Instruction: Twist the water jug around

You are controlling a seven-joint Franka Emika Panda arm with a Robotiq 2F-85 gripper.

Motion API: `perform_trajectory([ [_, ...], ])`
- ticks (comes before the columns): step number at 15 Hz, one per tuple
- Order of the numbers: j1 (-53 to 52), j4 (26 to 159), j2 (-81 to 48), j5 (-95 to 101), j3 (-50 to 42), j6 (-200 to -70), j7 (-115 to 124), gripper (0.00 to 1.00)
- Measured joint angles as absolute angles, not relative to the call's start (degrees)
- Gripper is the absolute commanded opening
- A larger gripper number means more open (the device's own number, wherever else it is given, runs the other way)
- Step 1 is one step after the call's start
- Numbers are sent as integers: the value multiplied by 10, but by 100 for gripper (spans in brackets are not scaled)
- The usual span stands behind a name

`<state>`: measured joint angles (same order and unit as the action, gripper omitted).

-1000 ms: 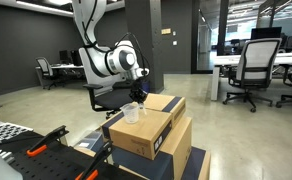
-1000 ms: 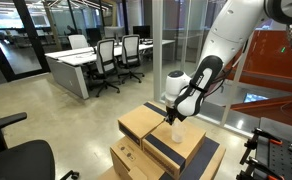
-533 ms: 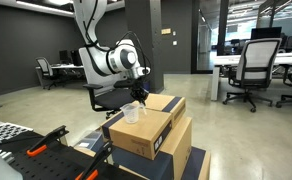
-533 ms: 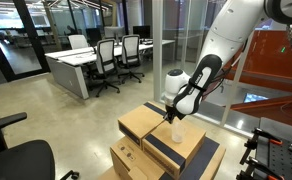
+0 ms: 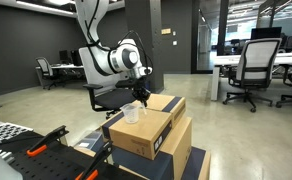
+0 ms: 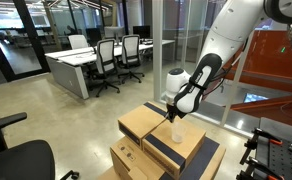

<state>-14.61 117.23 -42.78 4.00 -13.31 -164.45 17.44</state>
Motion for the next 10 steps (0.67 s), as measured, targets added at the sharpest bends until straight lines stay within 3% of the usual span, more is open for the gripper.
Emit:
perform_trajectory([
  [10,-109,1175,-417,39,-99,-1617,155,6],
])
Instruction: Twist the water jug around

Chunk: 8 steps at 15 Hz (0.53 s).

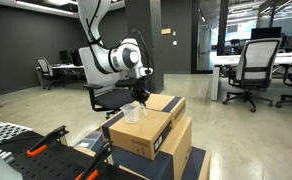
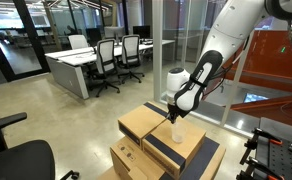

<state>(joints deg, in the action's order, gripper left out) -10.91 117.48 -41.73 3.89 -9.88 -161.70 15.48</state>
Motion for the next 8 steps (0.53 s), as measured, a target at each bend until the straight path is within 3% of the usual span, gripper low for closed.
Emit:
perform_trajectory([
  [8,-100,1180,-414,39,-93,-1614,152,6],
])
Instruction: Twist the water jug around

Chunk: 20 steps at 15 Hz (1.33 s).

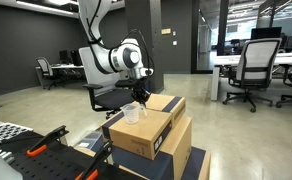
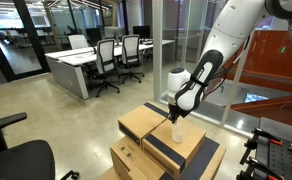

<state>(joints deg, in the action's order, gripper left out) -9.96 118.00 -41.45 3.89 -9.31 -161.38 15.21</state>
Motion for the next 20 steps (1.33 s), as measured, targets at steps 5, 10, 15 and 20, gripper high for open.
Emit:
perform_trajectory([
  [5,-96,1189,-404,39,-93,-1605,152,6],
  [10,-95,1200,-397,39,-95,-1588,152,6],
  [15,-95,1213,-388,39,-95,-1584,152,6],
  [20,-95,1224,-385,39,-97,-1584,152,6],
])
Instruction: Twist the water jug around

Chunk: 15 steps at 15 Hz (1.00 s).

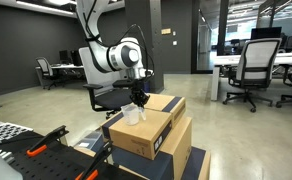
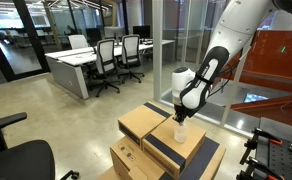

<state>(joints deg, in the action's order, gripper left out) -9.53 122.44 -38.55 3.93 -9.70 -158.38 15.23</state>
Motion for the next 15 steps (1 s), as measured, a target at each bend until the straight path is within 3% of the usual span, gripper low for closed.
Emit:
perform_trajectory([
  [15,-92,1266,-353,39,-108,-1574,156,6],
])
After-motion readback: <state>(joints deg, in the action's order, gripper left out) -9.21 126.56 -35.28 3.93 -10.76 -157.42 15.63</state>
